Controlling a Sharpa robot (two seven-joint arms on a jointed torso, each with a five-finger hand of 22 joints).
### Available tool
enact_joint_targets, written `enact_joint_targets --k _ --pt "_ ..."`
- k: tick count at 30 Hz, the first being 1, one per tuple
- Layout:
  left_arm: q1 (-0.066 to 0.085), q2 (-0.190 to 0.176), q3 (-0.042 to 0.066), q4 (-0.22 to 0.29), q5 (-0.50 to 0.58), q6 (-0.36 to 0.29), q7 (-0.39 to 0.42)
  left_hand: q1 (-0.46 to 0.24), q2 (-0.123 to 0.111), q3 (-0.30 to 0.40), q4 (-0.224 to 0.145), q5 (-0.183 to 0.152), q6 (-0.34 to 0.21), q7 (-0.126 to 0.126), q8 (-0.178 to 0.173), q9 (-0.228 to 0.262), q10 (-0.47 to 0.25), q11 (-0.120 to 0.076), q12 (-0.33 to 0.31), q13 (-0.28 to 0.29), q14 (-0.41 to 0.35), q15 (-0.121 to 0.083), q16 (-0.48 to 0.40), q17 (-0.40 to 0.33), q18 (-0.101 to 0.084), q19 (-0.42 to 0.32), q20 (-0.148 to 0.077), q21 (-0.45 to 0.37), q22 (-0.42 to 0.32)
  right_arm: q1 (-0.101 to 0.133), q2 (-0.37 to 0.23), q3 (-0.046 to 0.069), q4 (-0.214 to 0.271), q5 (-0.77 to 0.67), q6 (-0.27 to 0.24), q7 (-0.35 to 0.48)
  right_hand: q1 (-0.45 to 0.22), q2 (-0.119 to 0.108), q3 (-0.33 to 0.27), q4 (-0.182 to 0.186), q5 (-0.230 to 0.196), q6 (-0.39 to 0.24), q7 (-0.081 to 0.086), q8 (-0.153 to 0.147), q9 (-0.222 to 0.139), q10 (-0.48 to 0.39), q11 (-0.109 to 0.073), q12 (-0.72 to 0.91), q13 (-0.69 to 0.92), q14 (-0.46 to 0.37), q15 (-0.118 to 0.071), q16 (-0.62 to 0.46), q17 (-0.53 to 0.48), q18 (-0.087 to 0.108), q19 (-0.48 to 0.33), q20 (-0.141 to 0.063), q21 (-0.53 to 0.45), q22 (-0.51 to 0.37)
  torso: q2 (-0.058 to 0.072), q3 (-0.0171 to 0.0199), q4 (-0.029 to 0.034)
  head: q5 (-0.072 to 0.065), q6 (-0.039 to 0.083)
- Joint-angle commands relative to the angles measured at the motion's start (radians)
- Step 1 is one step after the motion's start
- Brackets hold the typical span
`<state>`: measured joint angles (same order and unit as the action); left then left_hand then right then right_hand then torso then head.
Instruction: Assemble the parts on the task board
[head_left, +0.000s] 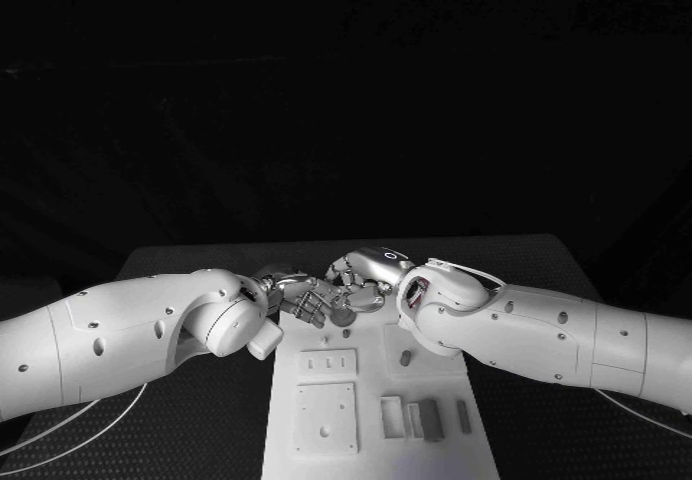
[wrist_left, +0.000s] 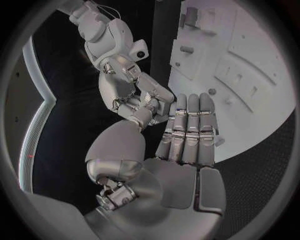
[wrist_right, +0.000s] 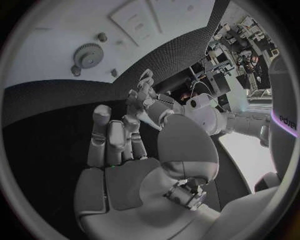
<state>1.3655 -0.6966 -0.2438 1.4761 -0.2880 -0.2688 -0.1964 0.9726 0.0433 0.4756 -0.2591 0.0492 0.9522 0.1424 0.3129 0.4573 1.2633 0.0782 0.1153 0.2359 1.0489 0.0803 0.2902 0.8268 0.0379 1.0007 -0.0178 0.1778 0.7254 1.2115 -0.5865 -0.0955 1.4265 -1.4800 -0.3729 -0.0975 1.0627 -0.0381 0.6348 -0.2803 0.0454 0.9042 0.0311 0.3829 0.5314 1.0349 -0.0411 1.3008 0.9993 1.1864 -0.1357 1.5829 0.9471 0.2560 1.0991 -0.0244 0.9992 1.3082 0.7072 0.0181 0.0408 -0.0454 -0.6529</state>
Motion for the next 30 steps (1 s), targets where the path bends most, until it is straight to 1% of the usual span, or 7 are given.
enact_joint_targets --k 1,7,14,18,21,26,30 --pt "0.002 0.003 0.003 0.006 0.011 0.026 0.012 0.006 -0.002 0.013 0.004 0.003 0.01 -0.002 0.003 -0.001 0.011 0.001 -0.003 0.003 0.005 0.0 -0.004 0.003 0.0 -0.008 -0.001 -0.004 0.003 -0.002 0.0 -0.002 0.001 -0.003 0.024 0.002 0.0 0.01 0.001 -0.004 0.005 0.191 0.034 0.001 0.028 0.009 -0.001 -0.002 -0.001 0.001 -0.004 0.003 -0.002 0.006 0.005 -0.005 0.005 0.016 0.001 0.0011 0.0002 0.0 -0.001" --pt "0.002 0.003 0.003 0.003 0.015 0.026 0.004 -0.004 -0.005 0.022 0.012 0.003 0.016 -0.004 0.004 -0.003 0.016 -0.001 -0.003 0.006 0.008 -0.001 -0.005 0.008 -0.003 -0.008 -0.002 -0.004 0.007 -0.002 0.0 -0.002 0.002 -0.004 0.029 0.004 0.0 0.01 0.001 -0.004 0.005 0.191 0.034 0.001 0.029 0.009 -0.001 -0.002 -0.001 0.001 -0.004 0.002 -0.002 0.006 0.005 -0.005 0.005 0.016 0.0 0.0011 0.0 0.002 -0.001" --pt "0.003 0.004 0.003 0.004 0.015 0.025 0.0 -0.005 0.005 0.031 0.015 0.004 0.022 -0.006 0.005 -0.003 0.019 -0.003 -0.002 0.009 0.011 -0.003 -0.006 0.012 -0.003 -0.009 -0.004 -0.005 0.01 -0.002 0.002 -0.002 0.001 -0.004 0.036 0.004 0.0 0.009 0.001 -0.005 0.005 0.191 0.033 0.001 0.029 0.01 -0.001 -0.003 -0.001 0.002 -0.004 0.002 -0.001 0.006 0.005 -0.006 0.005 0.016 0.0 0.0011 -0.0014 0.003 -0.003" --pt "0.003 0.005 0.003 0.004 0.014 0.014 -0.002 0.006 0.021 0.049 0.006 0.004 0.033 -0.012 0.01 -0.003 0.028 -0.009 0.0 0.014 0.019 -0.007 -0.005 0.02 -0.005 -0.007 -0.007 -0.004 0.016 -0.002 0.003 -0.002 0.001 -0.004 0.038 0.004 0.0 0.009 0.002 -0.005 0.005 0.191 0.033 0.001 0.029 0.01 -0.001 -0.003 -0.001 0.002 -0.004 0.002 -0.002 0.006 0.005 -0.006 0.005 0.016 0.0 0.0018 -0.0023 0.004 -0.003" --pt "0.003 0.004 0.003 0.003 0.01 0.009 -0.005 0.015 0.018 0.084 0.012 0.002 0.051 -0.02 0.018 0.001 0.044 -0.015 0.006 0.022 0.031 -0.013 -0.002 0.03 -0.008 -0.002 -0.011 -0.001 0.022 -0.002 0.002 -0.002 0.0 -0.004 0.039 0.003 0.0 0.009 0.002 -0.005 0.005 0.191 0.033 0.001 0.029 0.01 -0.001 -0.003 -0.001 0.002 -0.004 0.002 -0.002 0.006 0.005 -0.006 0.005 0.016 0.0 0.0018 -0.0023 0.004 -0.004" --pt "0.003 0.002 0.003 0.004 0.007 -0.004 -0.004 0.011 0.029 0.108 0.014 0.007 0.073 -0.03 0.029 0.01 0.067 -0.026 0.017 0.037 0.046 -0.021 0.005 0.048 -0.013 0.002 -0.019 0.001 0.031 -0.002 0.001 -0.002 -0.001 -0.004 0.042 0.003 0.0 0.009 0.002 -0.005 0.005 0.191 0.033 0.0 0.03 0.01 -0.001 -0.003 -0.001 0.001 -0.004 0.002 -0.003 0.006 0.005 -0.006 0.005 0.016 0.0 0.0014 -0.0015 0.002 -0.005" --pt "0.003 0.001 0.003 0.004 0.006 -0.013 -0.001 -0.035 0.049 0.124 -0.015 0.068 0.091 -0.039 0.04 0.032 0.084 -0.037 0.03 0.072 0.058 -0.029 0.003 0.078 -0.023 0.004 -0.029 0.003 0.049 -0.002 0.001 -0.002 -0.002 -0.004 0.046 0.001 0.0 0.009 0.002 -0.005 0.005 0.191 0.033 0.0 0.03 0.01 -0.001 -0.003 -0.001 0.001 -0.004 0.002 -0.004 0.006 0.005 -0.006 0.005 0.016 0.0 0.0013 -0.0005 0.0 -0.005"
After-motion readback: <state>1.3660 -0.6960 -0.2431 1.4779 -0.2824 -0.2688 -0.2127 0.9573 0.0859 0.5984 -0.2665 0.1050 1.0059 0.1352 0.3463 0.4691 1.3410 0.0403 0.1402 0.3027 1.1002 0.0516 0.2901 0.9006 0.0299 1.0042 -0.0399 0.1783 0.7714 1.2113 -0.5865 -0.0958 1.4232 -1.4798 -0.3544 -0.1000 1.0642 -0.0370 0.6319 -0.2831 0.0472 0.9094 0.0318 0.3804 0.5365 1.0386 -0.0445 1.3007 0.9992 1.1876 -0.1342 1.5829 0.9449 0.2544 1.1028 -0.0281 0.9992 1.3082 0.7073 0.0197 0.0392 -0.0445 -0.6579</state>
